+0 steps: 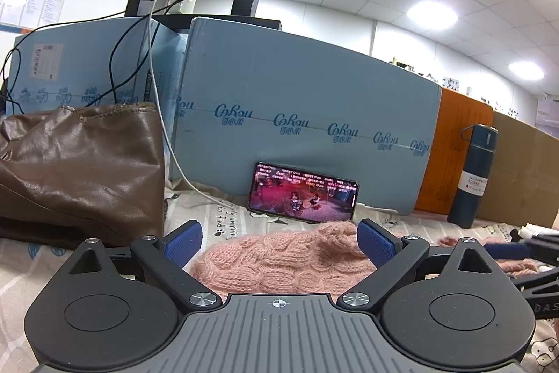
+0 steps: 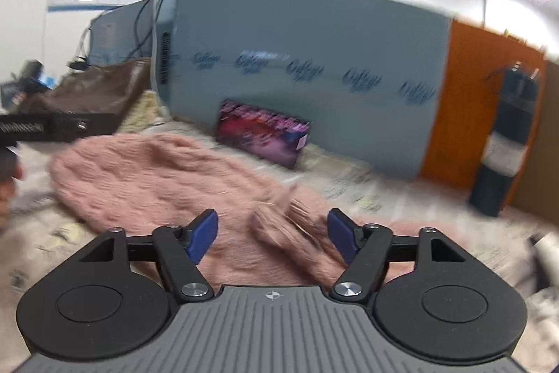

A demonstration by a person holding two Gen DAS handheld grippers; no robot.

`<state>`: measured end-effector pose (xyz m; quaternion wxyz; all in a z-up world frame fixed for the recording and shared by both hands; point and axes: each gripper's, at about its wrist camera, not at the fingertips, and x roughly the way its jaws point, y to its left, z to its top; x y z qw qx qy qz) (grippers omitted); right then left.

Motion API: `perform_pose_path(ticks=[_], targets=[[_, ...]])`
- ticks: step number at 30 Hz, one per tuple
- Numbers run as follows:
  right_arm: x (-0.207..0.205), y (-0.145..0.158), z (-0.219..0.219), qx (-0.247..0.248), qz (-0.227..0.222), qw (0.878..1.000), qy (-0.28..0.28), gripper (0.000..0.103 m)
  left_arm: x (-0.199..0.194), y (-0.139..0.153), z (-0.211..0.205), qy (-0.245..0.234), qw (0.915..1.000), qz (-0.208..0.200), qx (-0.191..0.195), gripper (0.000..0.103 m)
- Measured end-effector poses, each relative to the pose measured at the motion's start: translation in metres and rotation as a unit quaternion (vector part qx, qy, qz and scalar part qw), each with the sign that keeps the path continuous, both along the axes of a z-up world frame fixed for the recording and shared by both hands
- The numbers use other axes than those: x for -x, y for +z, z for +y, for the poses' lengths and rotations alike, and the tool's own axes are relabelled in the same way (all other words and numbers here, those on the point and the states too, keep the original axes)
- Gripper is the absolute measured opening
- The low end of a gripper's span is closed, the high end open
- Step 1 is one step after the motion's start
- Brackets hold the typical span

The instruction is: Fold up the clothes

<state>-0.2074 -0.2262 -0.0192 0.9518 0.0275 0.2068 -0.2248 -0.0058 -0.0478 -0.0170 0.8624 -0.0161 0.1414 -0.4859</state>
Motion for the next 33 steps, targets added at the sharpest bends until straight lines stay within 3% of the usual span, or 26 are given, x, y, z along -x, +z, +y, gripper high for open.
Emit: perform_pose_path(ticks=[3, 5, 11, 18, 26, 33], targets=[[-0.009, -0.007, -0.017, -0.088, 0.012, 0.996, -0.003, 0.073, -0.001, 0.000, 0.000, 0.001, 1.0000, 0.002, 0.000, 0.098], [-0.008, -0.011, -0.025, -0.118, 0.002, 0.993, -0.014, 0.073, -0.002, -0.001, 0.000, 0.003, 1.0000, 0.004, 0.001, 0.098], [0.023, 0.011, -0.027, -0.140, -0.083, 0.987, -0.007, 0.077, -0.003, -0.001, 0.002, 0.004, 1.0000, 0.006, 0.003, 0.098], [0.064, 0.024, -0.046, -0.139, -0.138, 0.976, -0.097, 0.081, -0.001, 0.000, 0.001, 0.001, 1.0000, 0.003, 0.003, 0.098], [0.095, 0.001, -0.076, -0.175, -0.134, 0.948, -0.232, 0.082, -0.001, -0.001, 0.001, 0.002, 1.0000, 0.003, 0.002, 0.098], [0.101, -0.014, -0.088, -0.219, -0.126, 0.932, -0.262, 0.083, -0.002, -0.001, 0.001, 0.001, 1.0000, 0.003, 0.001, 0.098]])
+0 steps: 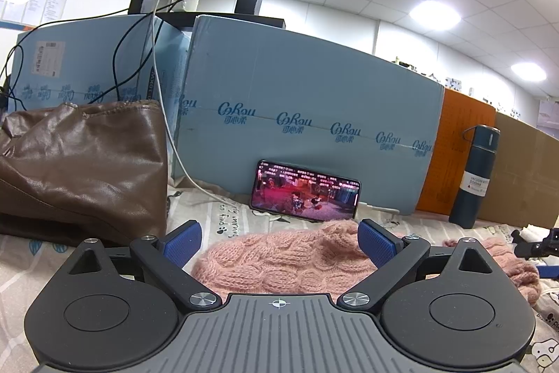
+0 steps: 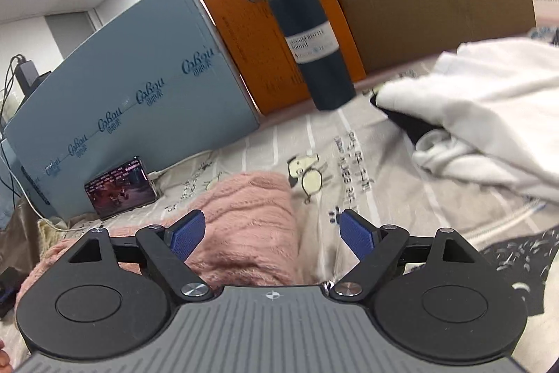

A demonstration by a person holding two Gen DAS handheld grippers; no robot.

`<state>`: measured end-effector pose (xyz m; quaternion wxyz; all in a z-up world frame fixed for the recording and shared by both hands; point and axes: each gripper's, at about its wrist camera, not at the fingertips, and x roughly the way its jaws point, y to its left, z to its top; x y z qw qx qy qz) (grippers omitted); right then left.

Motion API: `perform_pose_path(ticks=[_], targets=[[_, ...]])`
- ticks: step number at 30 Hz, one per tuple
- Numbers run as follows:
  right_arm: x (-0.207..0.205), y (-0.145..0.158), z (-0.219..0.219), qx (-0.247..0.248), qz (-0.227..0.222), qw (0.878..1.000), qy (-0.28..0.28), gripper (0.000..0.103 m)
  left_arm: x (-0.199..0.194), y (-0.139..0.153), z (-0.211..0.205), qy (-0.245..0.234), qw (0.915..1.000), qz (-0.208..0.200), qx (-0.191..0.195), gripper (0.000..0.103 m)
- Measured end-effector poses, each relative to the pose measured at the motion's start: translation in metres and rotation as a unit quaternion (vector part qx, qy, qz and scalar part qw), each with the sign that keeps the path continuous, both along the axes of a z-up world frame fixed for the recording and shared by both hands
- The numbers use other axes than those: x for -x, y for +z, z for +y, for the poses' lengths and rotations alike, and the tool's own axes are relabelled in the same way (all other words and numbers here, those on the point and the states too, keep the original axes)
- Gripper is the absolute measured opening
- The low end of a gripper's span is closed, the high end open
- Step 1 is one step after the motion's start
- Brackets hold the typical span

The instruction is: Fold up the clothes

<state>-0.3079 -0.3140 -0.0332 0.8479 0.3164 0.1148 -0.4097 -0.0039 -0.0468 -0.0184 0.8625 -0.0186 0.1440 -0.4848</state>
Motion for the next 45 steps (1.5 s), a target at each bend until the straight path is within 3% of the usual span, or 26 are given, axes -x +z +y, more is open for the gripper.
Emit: perform_pose_path(ticks=[15, 28, 35, 37, 41, 45], targets=[[-0.004, -0.013, -0.007, -0.044, -0.020, 0.999, 0.009, 0.087, 0.000, -0.001, 0.000, 0.001, 1.0000, 0.000, -0.002, 0.098], [-0.015, -0.015, -0.001, -0.005, -0.011, 1.000, 0.009, 0.084, -0.001, -0.001, -0.001, 0.000, 1.0000, 0.001, -0.004, 0.098], [-0.020, -0.006, 0.016, 0.062, -0.009, 0.997, 0.042, 0.084, -0.001, -0.001, -0.002, -0.001, 1.0000, 0.003, -0.005, 0.098], [-0.023, -0.007, 0.013, 0.050, -0.001, 0.997, 0.052, 0.084, -0.001, -0.001, -0.002, -0.001, 1.0000, 0.003, -0.006, 0.098], [-0.019, -0.017, -0.005, -0.020, -0.017, 0.998, 0.049, 0.084, -0.001, -0.001, -0.002, -0.001, 1.0000, 0.003, -0.006, 0.098], [-0.018, -0.019, -0.004, -0.023, -0.027, 0.998, 0.049, 0.084, -0.001, -0.001, -0.002, -0.002, 1.0000, 0.003, -0.007, 0.098]])
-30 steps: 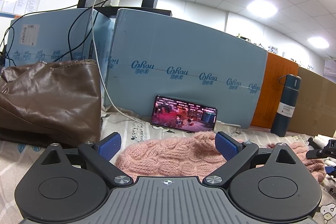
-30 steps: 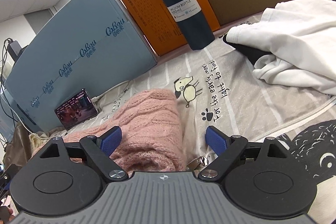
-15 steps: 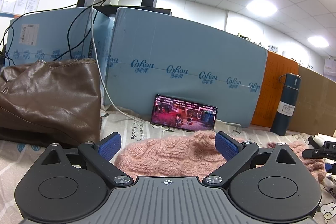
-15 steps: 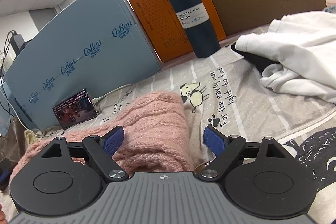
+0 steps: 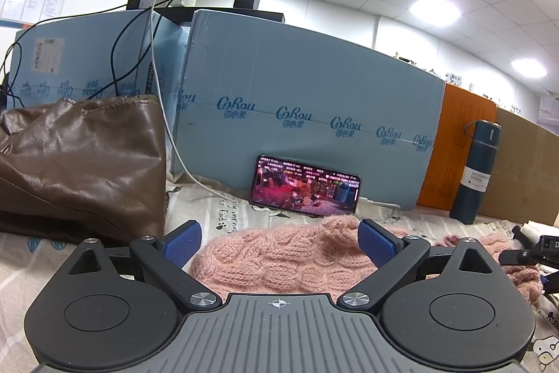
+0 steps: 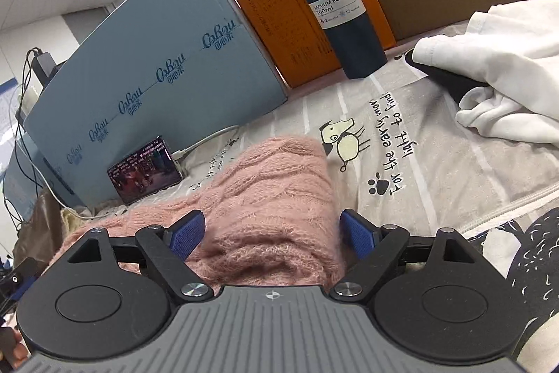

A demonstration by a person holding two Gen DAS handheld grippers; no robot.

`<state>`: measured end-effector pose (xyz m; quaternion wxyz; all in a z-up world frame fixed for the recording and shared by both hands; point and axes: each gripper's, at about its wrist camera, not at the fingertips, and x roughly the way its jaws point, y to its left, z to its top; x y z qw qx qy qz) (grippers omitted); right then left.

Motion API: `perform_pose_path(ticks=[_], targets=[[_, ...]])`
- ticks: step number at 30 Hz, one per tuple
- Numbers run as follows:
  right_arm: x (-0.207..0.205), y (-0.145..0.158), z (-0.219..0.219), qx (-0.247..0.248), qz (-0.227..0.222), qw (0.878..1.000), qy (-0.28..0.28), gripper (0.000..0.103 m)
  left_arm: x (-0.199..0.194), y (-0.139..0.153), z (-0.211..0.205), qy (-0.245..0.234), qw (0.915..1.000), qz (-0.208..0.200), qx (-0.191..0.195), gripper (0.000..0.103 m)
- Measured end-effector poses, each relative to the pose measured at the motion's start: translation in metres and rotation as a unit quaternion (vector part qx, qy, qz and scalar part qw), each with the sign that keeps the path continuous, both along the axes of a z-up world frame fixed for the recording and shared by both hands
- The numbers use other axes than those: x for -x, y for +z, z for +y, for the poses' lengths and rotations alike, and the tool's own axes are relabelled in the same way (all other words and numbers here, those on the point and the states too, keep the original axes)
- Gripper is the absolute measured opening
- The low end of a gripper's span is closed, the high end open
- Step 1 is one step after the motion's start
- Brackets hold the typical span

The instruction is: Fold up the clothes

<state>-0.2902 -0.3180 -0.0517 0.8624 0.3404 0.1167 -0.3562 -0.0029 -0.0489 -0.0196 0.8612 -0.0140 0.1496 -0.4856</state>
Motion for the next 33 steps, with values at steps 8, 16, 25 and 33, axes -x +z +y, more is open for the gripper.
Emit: perform_pose_path(ticks=[8, 16, 25, 33], targets=[[0.002, 0.001, 0.003, 0.007, -0.017, 1.000, 0.001, 0.043, 0.000, 0.001, 0.000, 0.000, 1.0000, 0.000, 0.001, 0.098], [0.005, 0.015, 0.018, 0.069, -0.043, 0.997, 0.020, 0.027, 0.000, 0.001, 0.000, 0.001, 1.0000, 0.000, 0.002, 0.098], [0.024, 0.040, 0.025, 0.098, -0.069, 0.993, 0.011, 0.022, 0.000, 0.001, 0.001, 0.001, 1.0000, -0.001, 0.007, 0.098], [0.060, 0.045, 0.018, 0.099, -0.074, 0.992, -0.039, 0.022, 0.001, 0.002, 0.002, -0.005, 0.9999, -0.002, 0.009, 0.098]])
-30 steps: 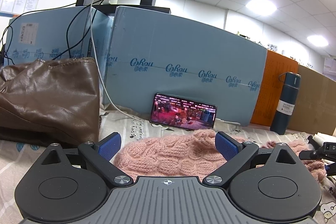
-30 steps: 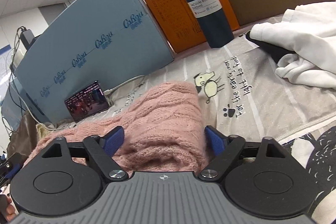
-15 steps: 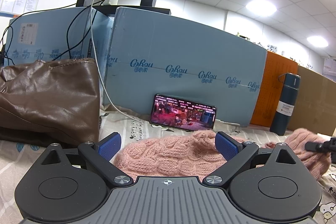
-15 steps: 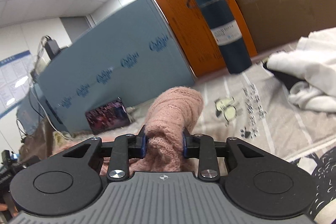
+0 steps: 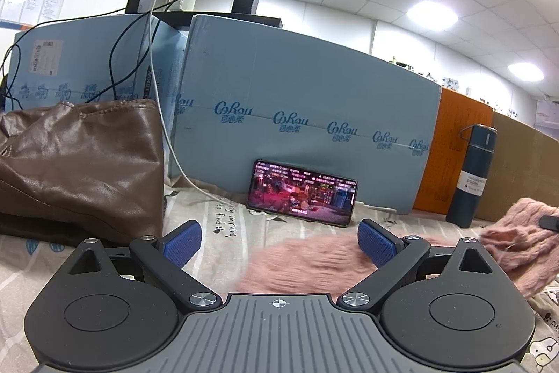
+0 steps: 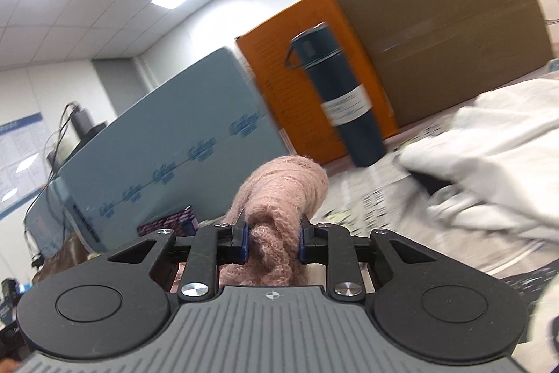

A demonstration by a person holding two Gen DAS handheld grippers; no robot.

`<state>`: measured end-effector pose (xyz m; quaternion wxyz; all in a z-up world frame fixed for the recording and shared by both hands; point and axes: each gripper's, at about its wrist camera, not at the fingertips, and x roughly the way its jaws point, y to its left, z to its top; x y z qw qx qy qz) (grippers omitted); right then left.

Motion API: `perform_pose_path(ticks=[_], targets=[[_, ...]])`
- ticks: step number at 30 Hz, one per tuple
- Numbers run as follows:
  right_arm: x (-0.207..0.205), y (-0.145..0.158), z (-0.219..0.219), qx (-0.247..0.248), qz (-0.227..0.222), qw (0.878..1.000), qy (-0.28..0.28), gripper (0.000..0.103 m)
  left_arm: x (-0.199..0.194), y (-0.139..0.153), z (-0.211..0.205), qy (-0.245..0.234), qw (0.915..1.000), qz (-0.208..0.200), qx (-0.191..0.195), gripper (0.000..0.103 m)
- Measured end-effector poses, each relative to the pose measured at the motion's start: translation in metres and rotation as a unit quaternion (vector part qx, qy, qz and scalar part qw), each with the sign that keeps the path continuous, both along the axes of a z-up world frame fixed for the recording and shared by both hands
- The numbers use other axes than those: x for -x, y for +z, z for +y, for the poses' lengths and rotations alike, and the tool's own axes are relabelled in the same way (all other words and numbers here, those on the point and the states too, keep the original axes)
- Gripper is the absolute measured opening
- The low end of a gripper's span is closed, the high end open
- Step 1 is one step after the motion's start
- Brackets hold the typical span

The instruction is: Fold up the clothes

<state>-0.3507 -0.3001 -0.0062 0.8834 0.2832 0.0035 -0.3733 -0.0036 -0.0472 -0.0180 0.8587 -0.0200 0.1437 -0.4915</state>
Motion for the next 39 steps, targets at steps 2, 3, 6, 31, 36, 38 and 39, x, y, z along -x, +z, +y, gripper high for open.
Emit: perform_pose_path(ticks=[2, 3, 6, 31, 36, 38, 39], targets=[[0.014, 0.001, -0.003, 0.000, -0.001, 1.000, -0.023, 0.022, 0.000, 0.000, 0.000, -0.004, 1.0000, 0.000, 0.000, 0.098], [0.020, 0.001, -0.005, 0.001, 0.001, 0.999, -0.035, 0.022, 0.000, 0.000, -0.001, -0.007, 1.0000, 0.000, 0.000, 0.098], [0.032, 0.001, -0.010, 0.007, 0.018, 0.998, -0.064, 0.022, 0.002, 0.000, -0.002, -0.016, 0.9999, -0.001, -0.002, 0.098], [-0.079, 0.040, 0.071, 0.268, 0.194, 0.943, 0.007, 0.022, 0.003, -0.002, -0.005, -0.026, 0.9996, -0.004, -0.007, 0.098], [-0.124, 0.032, 0.112, 0.353, 0.238, 0.903, 0.062, 0.022, 0.003, -0.001, -0.004, -0.026, 0.9997, -0.002, -0.004, 0.098], [-0.141, 0.027, 0.128, 0.381, 0.248, 0.886, 0.087, 0.023, 0.002, -0.001, -0.003, -0.025, 0.9997, -0.001, -0.002, 0.098], [-0.148, 0.025, 0.134, 0.383, 0.247, 0.884, 0.102, 0.023, 0.002, -0.001, -0.003, -0.023, 0.9997, 0.000, -0.001, 0.098]])
